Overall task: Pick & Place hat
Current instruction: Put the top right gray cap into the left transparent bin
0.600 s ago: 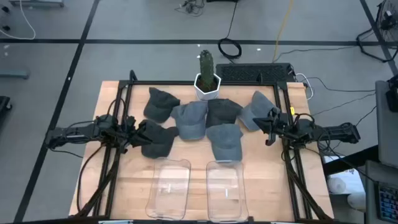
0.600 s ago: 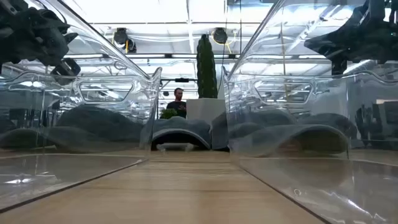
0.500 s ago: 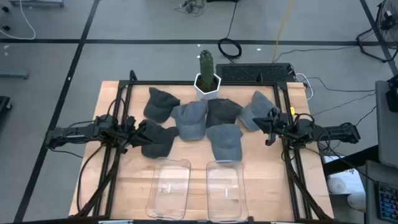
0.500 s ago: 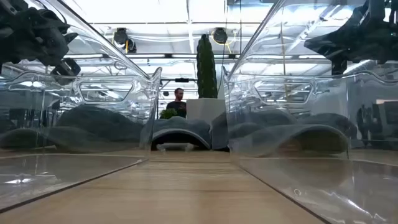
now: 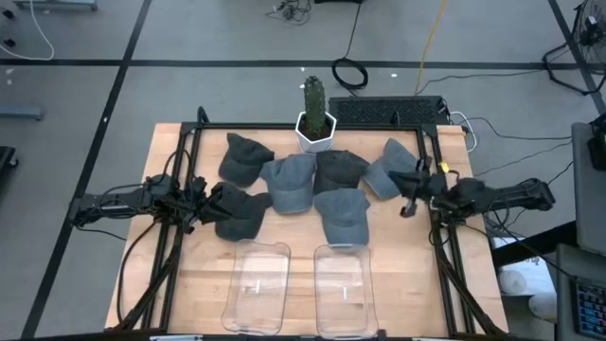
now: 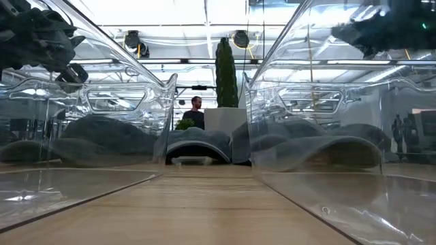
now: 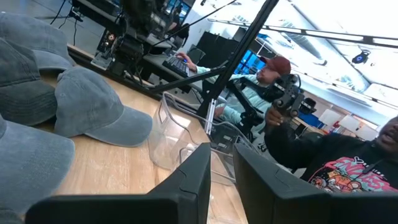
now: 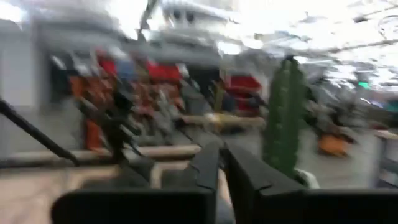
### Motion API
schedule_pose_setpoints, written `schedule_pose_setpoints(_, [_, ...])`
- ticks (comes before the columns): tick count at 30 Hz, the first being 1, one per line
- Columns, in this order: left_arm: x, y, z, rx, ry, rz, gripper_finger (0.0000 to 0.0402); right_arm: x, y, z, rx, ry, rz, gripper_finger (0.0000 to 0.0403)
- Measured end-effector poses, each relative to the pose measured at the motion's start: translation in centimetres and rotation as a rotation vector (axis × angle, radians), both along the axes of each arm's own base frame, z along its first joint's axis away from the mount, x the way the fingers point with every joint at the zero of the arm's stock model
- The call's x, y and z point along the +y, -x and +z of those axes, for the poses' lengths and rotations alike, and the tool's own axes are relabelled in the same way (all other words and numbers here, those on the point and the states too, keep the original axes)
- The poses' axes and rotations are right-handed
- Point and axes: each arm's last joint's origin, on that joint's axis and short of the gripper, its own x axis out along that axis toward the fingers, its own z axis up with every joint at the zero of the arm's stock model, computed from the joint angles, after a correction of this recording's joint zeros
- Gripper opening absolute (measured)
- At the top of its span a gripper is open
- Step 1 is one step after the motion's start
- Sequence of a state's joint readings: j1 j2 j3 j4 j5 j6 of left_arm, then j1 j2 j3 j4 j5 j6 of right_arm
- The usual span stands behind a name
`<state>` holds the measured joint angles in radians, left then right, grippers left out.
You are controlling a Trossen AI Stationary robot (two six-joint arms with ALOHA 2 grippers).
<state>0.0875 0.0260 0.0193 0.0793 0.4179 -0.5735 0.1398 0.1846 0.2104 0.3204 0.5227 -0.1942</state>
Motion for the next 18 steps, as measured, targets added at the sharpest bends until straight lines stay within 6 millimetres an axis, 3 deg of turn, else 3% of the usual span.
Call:
schedule_pose_setpoints(4, [0.0, 0.0, 0.0, 0.0, 0.0, 0.0, 0.0076, -0.2, -1.5, 2.1, 0.235, -0.008, -0.145, 0.0115])
schedule_pose_setpoints(11, [0.0, 0.0, 0.1, -0.005, -0.001, 0.0, 0.0076, 0.5, -6.3, 4.9, 0.68, -0.06, -0.184, 0.0253])
schedule_pose_setpoints(14, [0.0, 0.0, 0.0, -0.005, 0.0, 0.0, 0.0076, 0.7, -8.6, 5.4, 0.907, -0.091, -0.23, 0.0275])
schedule_pose_setpoints(18, [0.0, 0.0, 0.1, -0.006, -0.001, -0.001, 0.0076, 0.6, -11.0, 6.1, 1.087, -0.254, -0.285, 0.0271])
